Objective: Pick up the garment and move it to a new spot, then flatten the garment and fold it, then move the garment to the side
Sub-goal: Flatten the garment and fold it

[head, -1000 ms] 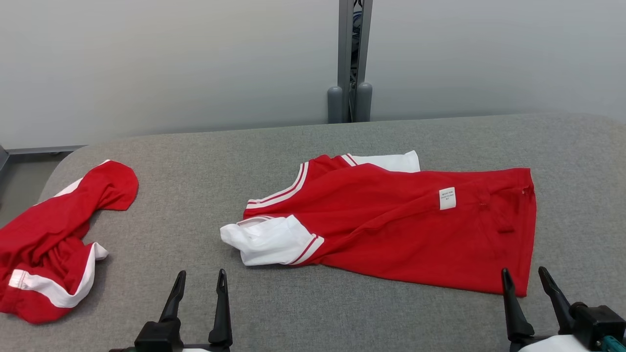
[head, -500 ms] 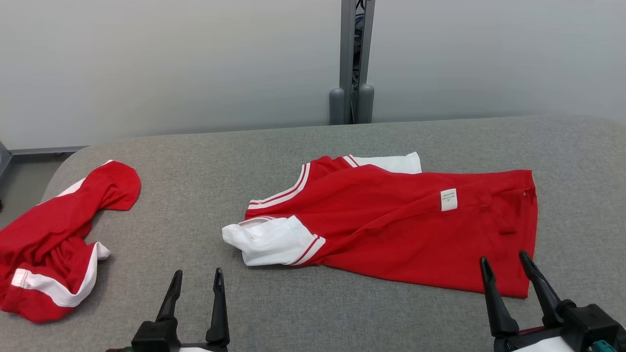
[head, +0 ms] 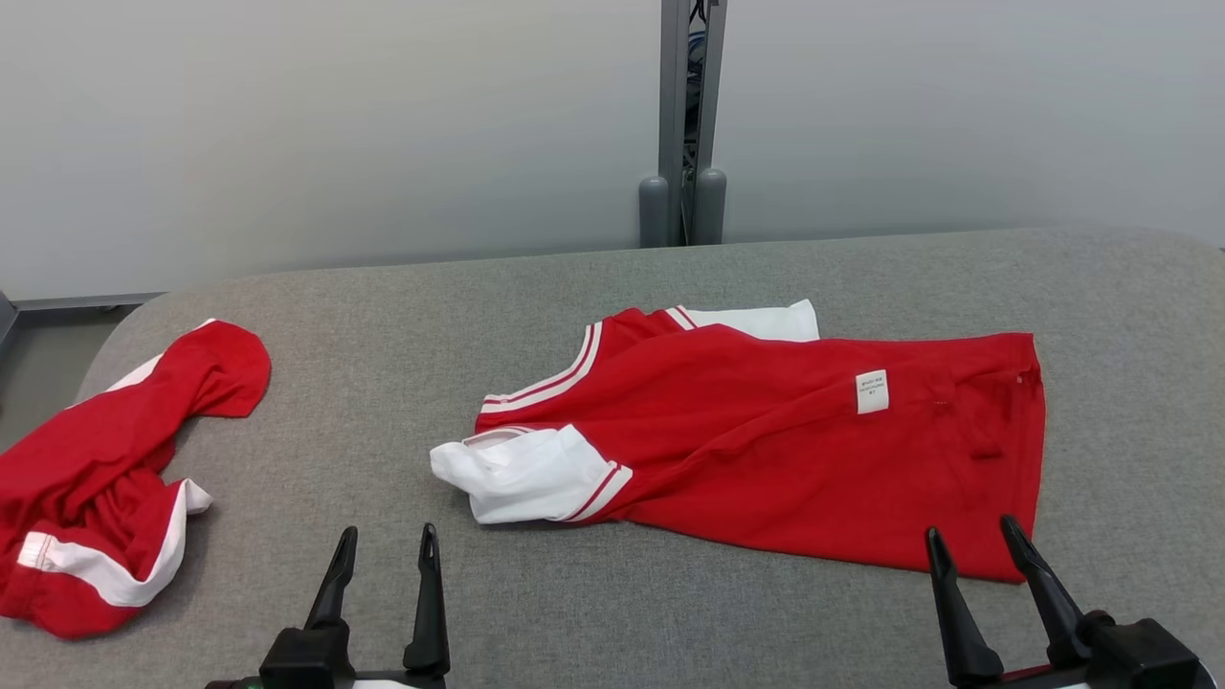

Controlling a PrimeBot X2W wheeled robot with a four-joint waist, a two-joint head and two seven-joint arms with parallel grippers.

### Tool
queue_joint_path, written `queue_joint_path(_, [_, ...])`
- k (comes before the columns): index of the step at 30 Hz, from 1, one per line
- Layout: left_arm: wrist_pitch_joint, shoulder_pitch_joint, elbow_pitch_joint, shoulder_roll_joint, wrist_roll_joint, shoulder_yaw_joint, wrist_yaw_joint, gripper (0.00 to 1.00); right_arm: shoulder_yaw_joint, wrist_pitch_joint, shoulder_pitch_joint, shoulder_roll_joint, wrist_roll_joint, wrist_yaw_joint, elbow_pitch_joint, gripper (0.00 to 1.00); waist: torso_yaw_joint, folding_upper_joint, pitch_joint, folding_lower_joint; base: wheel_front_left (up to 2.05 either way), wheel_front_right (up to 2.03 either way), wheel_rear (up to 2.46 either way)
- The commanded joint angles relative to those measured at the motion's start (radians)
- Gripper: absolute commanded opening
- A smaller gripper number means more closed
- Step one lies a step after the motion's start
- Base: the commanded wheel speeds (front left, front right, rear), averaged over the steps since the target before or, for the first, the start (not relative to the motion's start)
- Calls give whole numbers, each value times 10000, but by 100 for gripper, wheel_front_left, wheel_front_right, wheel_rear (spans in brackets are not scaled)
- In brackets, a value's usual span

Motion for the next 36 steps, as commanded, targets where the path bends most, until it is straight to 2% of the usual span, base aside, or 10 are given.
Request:
queue_joint_path(1, [-14, 45, 8, 39, 80, 36, -2, 100, 9, -5, 26, -56, 58, -3, 26, 100, -13, -1, -18, 0, 0, 0, 0])
queue_joint_path(23, [-14, -188, 517, 40, -15, -147, -113, 100, 250, -5, 26, -56, 93, -3, 97, 100, -99, -1, 7, 0, 0, 0, 0])
queue_joint_path(26, [-14, -611, 936, 42, -196, -169, -209, 100, 333, -5, -46, -54, 90, -3, 116, 100, -101, -1, 94, 0, 0, 0, 0])
queue_joint_path(32, [332, -2212, 2715, 42, -1340, -140, -792, 100, 525, -5, -218, -71, 146, -3, 72, 100, -98, -1, 391, 0, 0, 0, 0])
queue_joint_path(36, [730, -3331, 3750, 39, -1665, -35, -1046, 100, 668, -5, -443, -160, 197, -3, 21, 100, -148, -1, 755, 0, 0, 0, 0])
